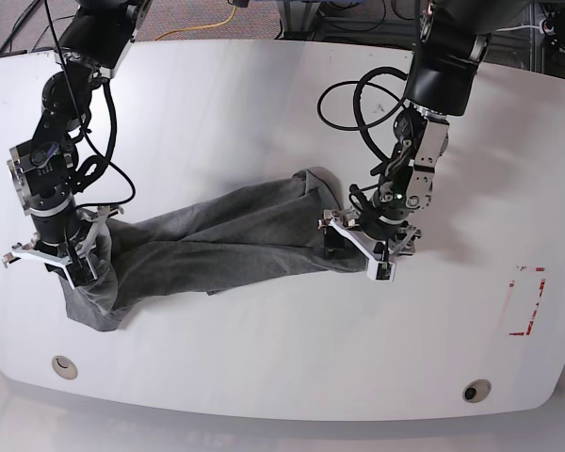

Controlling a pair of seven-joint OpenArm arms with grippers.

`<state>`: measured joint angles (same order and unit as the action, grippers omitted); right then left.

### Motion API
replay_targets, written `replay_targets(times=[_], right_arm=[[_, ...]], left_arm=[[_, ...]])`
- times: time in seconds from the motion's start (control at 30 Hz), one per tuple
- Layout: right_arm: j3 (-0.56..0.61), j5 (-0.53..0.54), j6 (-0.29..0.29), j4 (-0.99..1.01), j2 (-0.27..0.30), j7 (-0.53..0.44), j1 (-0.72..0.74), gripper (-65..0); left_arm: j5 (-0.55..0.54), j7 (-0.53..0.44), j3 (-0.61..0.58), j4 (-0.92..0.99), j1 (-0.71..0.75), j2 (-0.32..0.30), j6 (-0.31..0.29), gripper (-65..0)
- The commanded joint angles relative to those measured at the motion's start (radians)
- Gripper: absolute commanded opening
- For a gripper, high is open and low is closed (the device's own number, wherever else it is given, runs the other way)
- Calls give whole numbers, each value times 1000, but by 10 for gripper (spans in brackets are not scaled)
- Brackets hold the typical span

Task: Layout the t-shirt on the table in an organized manner, then fold the t-shirt properly
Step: 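Grasp the end of the shirt strip with the left gripper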

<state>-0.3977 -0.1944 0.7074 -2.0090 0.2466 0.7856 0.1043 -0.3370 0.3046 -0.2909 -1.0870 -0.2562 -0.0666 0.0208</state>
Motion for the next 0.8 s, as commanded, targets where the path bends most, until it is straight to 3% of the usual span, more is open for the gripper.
replay_targets(times=[0.0, 0.13, 0.23, 0.3, 0.4, 0.57, 0.67, 0.77], right_arm=[[-5, 5, -9, -17, 15, -22, 18, -650], [-5, 5, -9, -17, 15, -22, 18, -650], [-5, 5, -9, -17, 15, -22, 18, -650], [-5, 5, -9, -17, 15, -22, 18, -650], [-5, 5, -9, -17, 15, -22, 18, -650], [-4, 6, -9, -17, 15, -22, 18, -650], [-4, 6, -9, -17, 15, -22, 18, -650], [-4, 6, -9, -17, 15, -22, 16, -650]], left_arm=[[-7, 21, 0, 6, -32, 1, 5, -137], [-7, 21, -1, 5, -35, 1, 5, -182], [-7, 20, -1, 5, -39, 1, 5, -293], [-7, 20, -1, 8, -42, 1, 5, -403], [-7, 20, -1, 9, -59, 4, 5, -475], [-7, 20, -1, 11, -74, 26, 5, -444], [-7, 20, -1, 11, -74, 27, 5, -386], [-7, 21, -3, 17, -76, 29, 5, -267]])
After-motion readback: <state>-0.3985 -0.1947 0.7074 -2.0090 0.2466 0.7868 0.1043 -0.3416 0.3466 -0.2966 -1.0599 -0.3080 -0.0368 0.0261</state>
